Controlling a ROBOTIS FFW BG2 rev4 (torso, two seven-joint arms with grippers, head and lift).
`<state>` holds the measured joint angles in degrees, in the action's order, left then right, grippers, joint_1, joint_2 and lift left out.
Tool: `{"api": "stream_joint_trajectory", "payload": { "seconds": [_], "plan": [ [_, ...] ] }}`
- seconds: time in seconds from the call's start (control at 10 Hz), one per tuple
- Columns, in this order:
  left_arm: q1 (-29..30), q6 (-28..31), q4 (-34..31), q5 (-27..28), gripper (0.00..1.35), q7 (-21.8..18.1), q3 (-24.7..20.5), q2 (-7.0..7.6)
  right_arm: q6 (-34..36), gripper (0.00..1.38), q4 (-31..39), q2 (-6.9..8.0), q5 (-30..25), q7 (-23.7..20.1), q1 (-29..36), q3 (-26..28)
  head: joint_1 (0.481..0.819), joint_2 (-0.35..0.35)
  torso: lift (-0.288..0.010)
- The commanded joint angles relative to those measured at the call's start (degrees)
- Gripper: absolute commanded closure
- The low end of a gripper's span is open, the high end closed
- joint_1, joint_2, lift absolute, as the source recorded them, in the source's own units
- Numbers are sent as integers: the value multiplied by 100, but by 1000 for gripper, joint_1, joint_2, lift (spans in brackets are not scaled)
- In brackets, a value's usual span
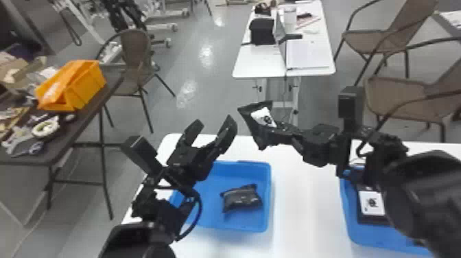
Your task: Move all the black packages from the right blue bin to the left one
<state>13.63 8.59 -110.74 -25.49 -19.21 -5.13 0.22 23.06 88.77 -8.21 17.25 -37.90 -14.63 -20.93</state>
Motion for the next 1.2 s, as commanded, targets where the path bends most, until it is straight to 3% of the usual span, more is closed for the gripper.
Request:
{"api": "stream_joint_trajectory", "payload": {
  "seconds": [0.0,0.1,0.6,0.7,0.8,0.9,1.1],
  "plan": [
    [-168,363,9,-96,110,-48,73,48,-161,1283,-229,-14,288,-33,-216,-324,692,244,0],
    [-212,513,17,-193,110,-48,143,118,-187,1283,-273,-23,341,-33,-295,-403,688,253,0],
    [-370,381,343,-667,117,-39,381,153,-284,1283,-519,-41,710,-24,-523,-772,684,257,0],
    [-388,557,343,-738,256,-30,398,153,-284,1283,-527,-41,727,-24,-523,-772,686,255,0],
    [-414,732,325,-703,835,84,425,162,-284,1283,-527,-41,727,-24,-523,-772,688,253,0],
    [-423,688,325,-703,1239,111,442,171,-293,1283,-527,-41,736,-24,-523,-772,694,248,0],
    [-388,513,351,-834,1213,111,451,180,-319,1283,-545,-32,745,-24,-515,-772,694,245,0]
  ]
}}
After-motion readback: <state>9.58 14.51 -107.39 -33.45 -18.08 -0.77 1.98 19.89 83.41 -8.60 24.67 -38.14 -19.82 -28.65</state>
